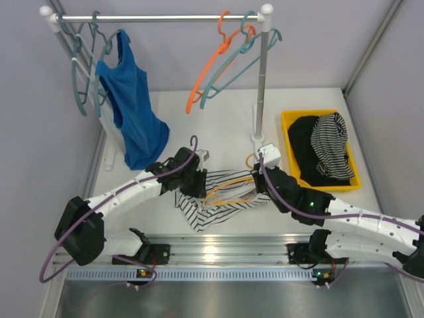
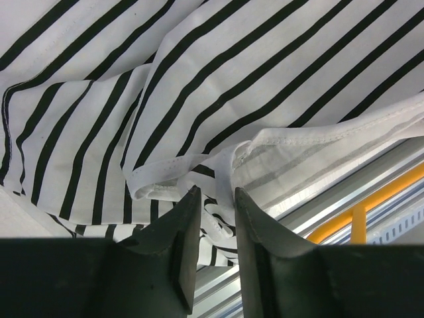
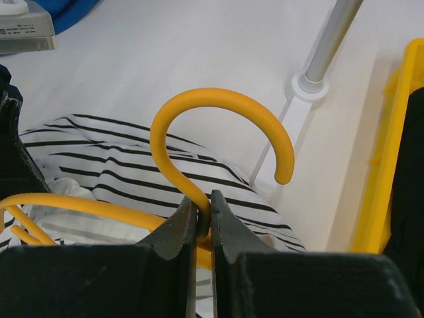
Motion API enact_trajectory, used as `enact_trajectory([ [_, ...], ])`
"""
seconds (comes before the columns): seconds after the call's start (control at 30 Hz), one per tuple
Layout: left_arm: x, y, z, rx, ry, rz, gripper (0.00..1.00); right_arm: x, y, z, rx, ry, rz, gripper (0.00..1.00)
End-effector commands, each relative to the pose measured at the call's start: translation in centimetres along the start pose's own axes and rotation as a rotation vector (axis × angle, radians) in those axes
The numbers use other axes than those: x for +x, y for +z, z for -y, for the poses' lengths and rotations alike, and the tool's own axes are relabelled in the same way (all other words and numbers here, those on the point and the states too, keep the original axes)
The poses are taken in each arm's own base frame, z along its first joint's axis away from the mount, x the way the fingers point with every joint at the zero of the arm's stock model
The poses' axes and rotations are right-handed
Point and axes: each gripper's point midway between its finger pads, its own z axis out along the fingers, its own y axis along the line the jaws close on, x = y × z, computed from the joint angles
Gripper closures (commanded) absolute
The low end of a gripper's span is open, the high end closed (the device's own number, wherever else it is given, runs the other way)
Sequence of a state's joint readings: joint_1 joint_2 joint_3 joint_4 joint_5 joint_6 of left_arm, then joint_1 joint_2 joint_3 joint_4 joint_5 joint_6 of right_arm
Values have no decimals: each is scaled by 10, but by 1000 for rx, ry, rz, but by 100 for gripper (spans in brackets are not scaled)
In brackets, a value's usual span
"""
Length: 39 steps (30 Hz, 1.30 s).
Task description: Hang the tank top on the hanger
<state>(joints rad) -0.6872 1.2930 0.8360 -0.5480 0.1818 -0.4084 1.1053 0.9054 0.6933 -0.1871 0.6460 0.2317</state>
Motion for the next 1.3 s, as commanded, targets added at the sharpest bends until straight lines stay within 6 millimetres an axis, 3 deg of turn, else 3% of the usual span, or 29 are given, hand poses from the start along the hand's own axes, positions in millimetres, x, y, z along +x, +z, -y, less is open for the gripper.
enact_trajectory([
  [0.0,-11,-4,2,-10,22,25,71,-16,-1,-4,4,18,55,100],
  [0.1,-12,-5,1,-16,26,34,78,-15,0,-2,17,16,54,100],
  [0.23,-14,-9,1,-20,32,49,96,-13,1,9,94,22,45,100],
  [0.3,-14,-10,1,-19,32,51,99,-13,2,13,121,29,43,100],
  [0.6,-12,-15,2,-8,35,59,100,-18,4,21,201,39,47,100],
  [0.77,-25,-27,12,14,36,99,100,-20,5,20,197,43,51,100],
  [1.27,-64,-57,32,35,49,188,100,-46,9,-9,132,80,91,100],
])
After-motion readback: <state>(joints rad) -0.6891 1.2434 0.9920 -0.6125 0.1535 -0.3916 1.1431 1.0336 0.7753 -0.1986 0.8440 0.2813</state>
